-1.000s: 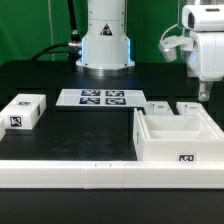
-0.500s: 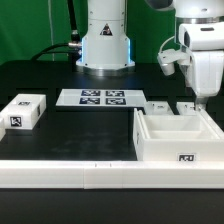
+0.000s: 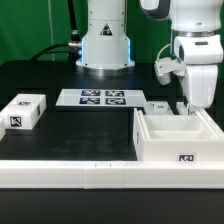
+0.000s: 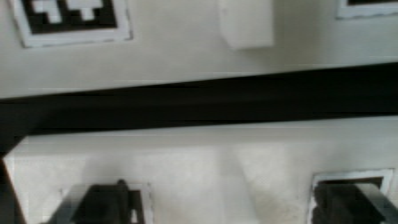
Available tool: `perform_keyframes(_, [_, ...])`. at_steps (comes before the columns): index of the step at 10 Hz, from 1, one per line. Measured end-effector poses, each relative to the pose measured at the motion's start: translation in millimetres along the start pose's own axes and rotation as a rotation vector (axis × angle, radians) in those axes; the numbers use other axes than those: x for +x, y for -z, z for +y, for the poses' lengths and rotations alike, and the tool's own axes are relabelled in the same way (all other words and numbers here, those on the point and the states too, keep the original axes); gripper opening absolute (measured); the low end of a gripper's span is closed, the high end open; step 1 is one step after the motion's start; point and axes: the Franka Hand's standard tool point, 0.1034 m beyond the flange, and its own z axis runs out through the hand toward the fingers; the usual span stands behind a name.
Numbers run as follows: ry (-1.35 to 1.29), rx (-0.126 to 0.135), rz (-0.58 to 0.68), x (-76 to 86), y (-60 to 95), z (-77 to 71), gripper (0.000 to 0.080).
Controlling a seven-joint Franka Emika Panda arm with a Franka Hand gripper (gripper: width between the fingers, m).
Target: Assemble cabinet
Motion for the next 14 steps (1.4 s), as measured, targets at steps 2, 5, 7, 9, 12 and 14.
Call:
perform_keyframes(2, [0.0,0.002,0.0,-0.1,-0.8,-0.5,0.0202])
perform_keyframes(5, [-0.001,-0.002,0.001,-0.5,0.2,1.0,0.0068])
perform_keyframes(7, [-0.002,-0.002,0.001,-0.5,0.2,1.0,0.0068])
perform_keyframes(9, [-0.006,0.0,-0.013,-6.1,9.9,3.0,0.007])
perform_keyframes(12, [-0.014,-0.011,-0.058,-22.0,49.7,13.0,0.007])
perform_keyframes(14, [-0.002,-0.023,-0.062,-37.4,59.4,20.2,0.007])
